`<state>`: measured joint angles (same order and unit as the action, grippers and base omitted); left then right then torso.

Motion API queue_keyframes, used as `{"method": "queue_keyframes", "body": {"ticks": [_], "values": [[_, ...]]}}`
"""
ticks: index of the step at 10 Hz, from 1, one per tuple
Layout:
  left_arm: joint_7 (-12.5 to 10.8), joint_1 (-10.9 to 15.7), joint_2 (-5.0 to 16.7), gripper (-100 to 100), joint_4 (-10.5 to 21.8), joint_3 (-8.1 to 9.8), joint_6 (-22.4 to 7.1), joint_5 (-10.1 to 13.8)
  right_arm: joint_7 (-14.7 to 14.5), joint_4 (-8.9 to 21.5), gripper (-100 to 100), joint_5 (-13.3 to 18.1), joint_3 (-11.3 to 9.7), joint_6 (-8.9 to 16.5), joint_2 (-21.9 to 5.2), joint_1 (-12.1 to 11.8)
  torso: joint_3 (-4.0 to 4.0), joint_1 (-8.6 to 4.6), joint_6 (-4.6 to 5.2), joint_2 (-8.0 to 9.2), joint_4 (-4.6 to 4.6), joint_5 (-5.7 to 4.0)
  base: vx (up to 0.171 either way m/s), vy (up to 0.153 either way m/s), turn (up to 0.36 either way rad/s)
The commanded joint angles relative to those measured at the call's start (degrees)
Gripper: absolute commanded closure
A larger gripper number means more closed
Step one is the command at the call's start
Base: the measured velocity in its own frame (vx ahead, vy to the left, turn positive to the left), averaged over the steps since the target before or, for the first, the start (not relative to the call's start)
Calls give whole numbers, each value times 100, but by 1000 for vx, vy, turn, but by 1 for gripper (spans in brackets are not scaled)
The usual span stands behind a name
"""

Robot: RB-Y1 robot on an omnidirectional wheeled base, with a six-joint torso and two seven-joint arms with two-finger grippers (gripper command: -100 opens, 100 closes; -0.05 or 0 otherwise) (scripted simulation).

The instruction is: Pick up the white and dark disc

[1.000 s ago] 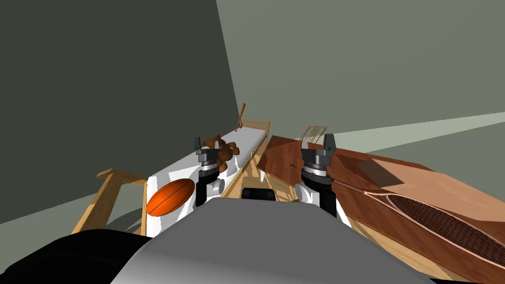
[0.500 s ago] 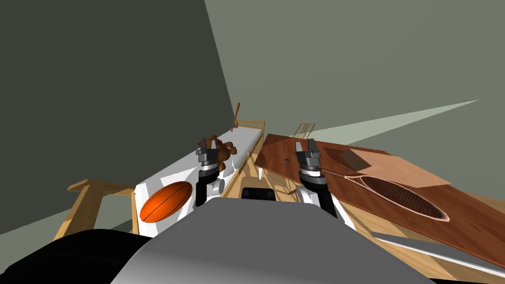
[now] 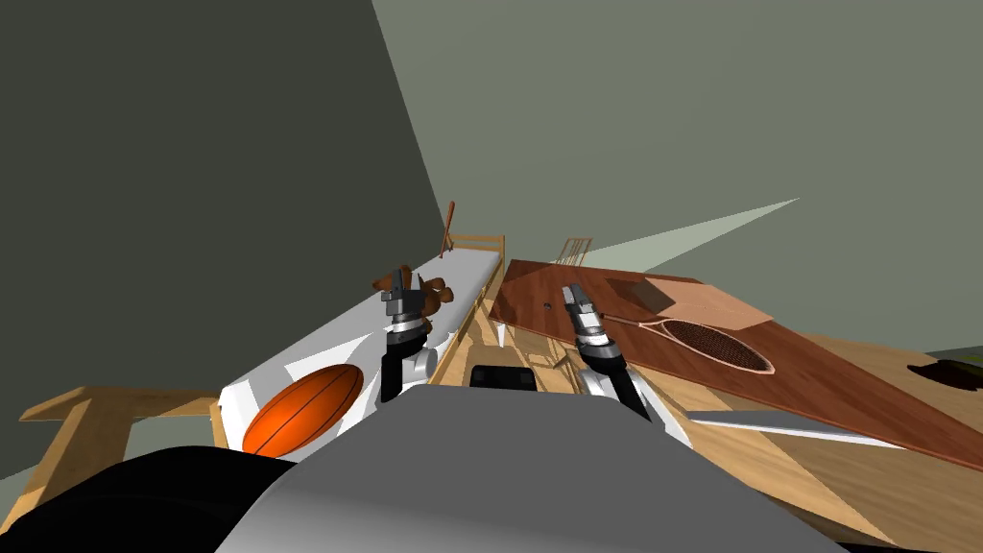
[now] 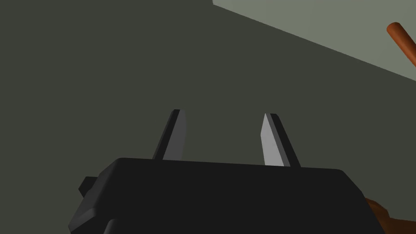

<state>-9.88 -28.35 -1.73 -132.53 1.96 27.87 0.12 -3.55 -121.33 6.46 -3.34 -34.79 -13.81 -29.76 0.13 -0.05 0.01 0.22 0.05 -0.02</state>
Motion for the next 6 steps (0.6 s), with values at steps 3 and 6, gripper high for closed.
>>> {"method": "queue_keyframes", "body": {"ticks": [3, 6], "values": [[0, 0, 0, 0, 0, 0, 0, 0, -306, 503, -100, 207, -113, -6, -602, 38, -6, 0, -1, -11, -2, 0, -29, -18, -120], [0, 0, 0, 0, 0, 0, 0, 0, -437, 894, -100, 308, -176, -21, -827, 53, -9, 3, -2, -16, -3, 1, -15, -12, -51]]}}
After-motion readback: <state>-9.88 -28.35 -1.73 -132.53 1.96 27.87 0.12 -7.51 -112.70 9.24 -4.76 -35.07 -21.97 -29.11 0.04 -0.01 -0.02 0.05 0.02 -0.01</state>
